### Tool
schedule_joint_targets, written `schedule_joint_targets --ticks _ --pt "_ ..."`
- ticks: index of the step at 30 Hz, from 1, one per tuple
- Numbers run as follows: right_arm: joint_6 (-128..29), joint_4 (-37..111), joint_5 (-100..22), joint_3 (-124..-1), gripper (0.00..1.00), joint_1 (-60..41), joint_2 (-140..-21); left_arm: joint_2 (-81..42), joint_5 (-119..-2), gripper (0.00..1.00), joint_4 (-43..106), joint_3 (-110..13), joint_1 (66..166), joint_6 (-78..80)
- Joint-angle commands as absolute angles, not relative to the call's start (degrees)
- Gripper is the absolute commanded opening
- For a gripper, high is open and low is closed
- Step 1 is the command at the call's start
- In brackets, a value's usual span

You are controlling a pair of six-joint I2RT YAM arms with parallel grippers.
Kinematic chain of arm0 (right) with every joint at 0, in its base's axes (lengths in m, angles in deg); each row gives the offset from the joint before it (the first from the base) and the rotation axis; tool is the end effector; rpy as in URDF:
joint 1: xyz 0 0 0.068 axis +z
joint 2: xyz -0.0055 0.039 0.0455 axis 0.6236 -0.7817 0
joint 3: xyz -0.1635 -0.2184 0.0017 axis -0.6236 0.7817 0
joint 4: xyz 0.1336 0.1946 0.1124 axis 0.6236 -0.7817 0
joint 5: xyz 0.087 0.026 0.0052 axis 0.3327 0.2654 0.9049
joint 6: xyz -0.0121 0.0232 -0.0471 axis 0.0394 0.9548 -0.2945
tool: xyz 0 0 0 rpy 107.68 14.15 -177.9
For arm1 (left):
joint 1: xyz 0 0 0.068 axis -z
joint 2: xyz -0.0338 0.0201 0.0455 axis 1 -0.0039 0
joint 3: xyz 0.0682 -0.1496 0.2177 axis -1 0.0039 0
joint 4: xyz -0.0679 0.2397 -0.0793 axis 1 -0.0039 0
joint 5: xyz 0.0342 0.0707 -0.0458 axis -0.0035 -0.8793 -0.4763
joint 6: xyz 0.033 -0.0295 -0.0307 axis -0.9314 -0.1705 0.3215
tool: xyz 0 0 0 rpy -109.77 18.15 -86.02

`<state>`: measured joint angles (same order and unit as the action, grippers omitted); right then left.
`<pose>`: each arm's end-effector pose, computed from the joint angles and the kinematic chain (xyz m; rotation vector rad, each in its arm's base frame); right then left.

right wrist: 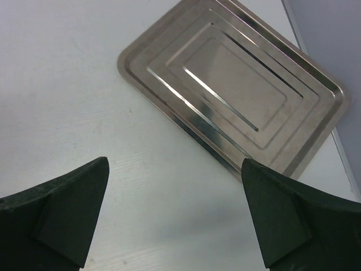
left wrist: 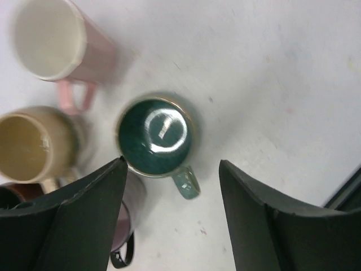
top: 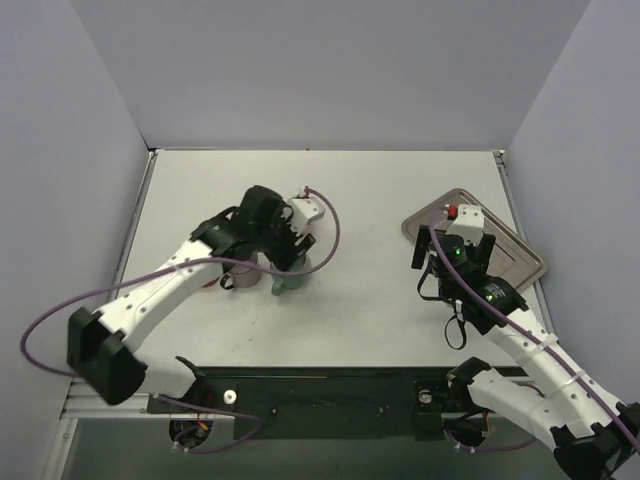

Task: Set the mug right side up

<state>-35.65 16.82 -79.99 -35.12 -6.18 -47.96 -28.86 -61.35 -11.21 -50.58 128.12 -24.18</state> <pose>0.1678 0.0831 0.3327 0.1939 1.8667 0.0641 0.2441 -0.1988 0.3062 1.1292 2.2120 -0.3439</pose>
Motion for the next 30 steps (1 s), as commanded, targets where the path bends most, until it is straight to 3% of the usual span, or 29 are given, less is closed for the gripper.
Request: schedule_joint_targets --ticks 1,4,7,14,21,30 --pt "-40.1 25.1 -86.5 -27.4 0.96 -6.8 -46.6 -10.4 -68.1 0.82 7.7 -38.1 124.3 -29.4" --pt "-41.3 31.5 -88.0 -21.6 0.96 -6.9 -45.9 0.8 -73.2 0.86 20.8 -23.3 117.2 -27.3" --pt "-43.4 36.6 -88.5 -18.1 0.96 -7.1 -45.6 1.9 -82.0 0.87 25.3 -18.7 112.3 -21.7" --pt "-47.9 44.0 -90.5 -12.1 0.96 -7.9 -43.7 9.1 -72.7 0.88 36.4 -6.1 90.4 -6.9" --pt "-47.1 45.0 -89.8 -10.7 0.96 -8.8 -44.1 17.1 -70.1 0.96 40.2 2.9 88.1 -3.8" --pt "-46.3 46.1 -89.0 -10.3 0.97 -9.6 -46.2 15.2 -68.7 0.97 41.4 4.3 88.1 -5.9"
